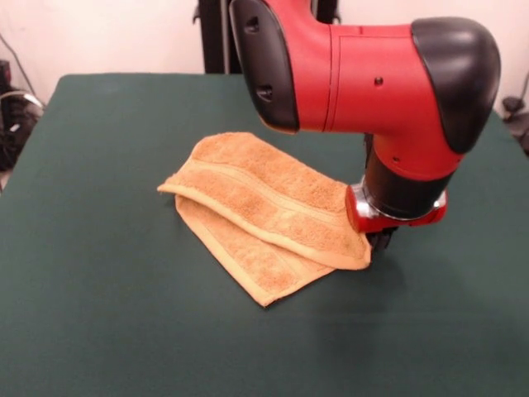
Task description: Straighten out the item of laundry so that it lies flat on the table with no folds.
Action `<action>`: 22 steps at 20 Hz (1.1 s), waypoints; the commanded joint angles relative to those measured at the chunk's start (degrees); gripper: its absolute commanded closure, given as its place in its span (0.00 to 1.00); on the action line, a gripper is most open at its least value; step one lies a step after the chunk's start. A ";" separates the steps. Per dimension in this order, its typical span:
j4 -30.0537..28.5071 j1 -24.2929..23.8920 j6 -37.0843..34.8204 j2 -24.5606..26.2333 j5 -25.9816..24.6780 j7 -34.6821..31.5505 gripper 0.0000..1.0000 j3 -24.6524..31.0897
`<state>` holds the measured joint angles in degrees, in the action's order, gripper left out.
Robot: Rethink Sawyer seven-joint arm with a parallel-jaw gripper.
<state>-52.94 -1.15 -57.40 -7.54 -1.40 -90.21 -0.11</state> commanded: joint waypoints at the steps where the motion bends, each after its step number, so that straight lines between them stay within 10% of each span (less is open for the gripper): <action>1: -4.79 0.50 2.85 -0.03 -1.39 -8.98 1.00 0.24; 22: -6.61 0.66 -0.52 -4.62 1.10 -12.60 1.00 0.49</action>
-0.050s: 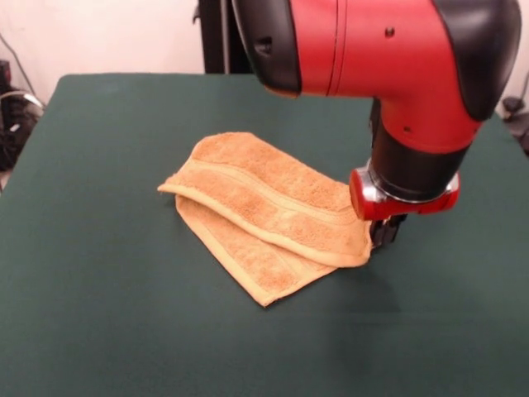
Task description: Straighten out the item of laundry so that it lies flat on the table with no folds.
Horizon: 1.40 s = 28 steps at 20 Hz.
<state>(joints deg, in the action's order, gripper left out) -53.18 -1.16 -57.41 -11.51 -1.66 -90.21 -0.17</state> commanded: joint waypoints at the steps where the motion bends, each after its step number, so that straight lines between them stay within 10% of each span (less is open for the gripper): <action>1: -6.75 0.61 0.39 -0.78 1.50 -13.00 1.00 0.67; 20: -5.78 0.16 -0.73 -0.35 2.36 -13.83 1.00 1.03; 21: -5.45 0.32 -1.29 -0.12 2.61 -14.81 0.00 0.76; 28: -6.23 0.09 1.88 -0.51 2.02 -13.76 0.00 1.06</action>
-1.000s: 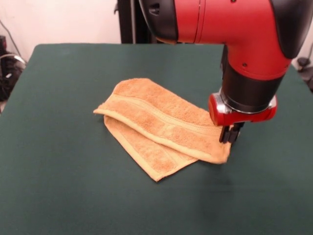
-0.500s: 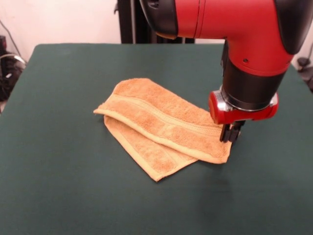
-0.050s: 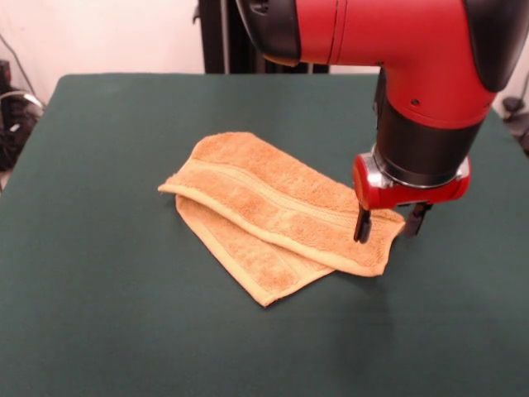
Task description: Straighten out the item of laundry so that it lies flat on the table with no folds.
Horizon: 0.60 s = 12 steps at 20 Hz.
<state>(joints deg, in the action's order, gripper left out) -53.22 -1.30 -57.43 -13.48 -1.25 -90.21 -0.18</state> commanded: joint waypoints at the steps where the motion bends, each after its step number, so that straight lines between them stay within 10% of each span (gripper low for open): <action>1: -6.16 0.22 1.57 1.45 1.39 -13.24 0.00 1.05; 12: -5.48 0.35 -2.20 -0.69 1.60 -11.91 0.00 0.99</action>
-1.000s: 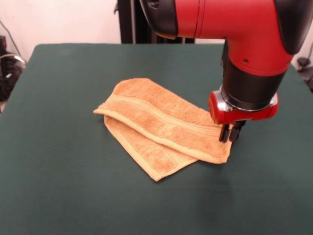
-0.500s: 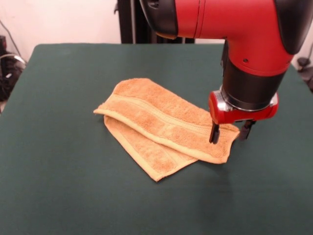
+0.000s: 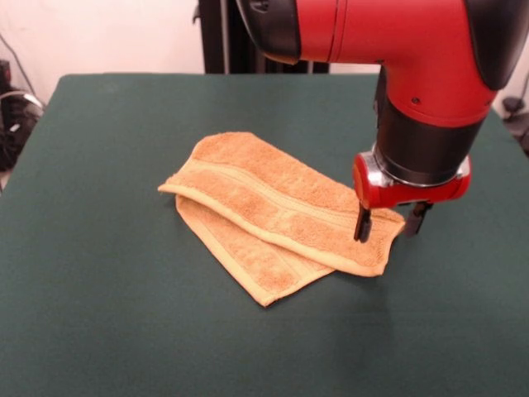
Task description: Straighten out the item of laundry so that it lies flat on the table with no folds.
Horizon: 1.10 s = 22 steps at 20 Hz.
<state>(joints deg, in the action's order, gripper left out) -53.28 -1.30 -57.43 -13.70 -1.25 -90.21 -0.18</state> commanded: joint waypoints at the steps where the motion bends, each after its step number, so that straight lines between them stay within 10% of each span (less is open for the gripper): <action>1: -5.38 0.31 -2.63 -0.66 1.57 -11.63 0.00 0.99; 22: -3.59 0.85 0.62 4.76 1.30 -14.38 0.00 0.96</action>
<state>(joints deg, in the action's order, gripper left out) -53.25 -1.30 -57.43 -12.66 -1.25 -90.21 -0.19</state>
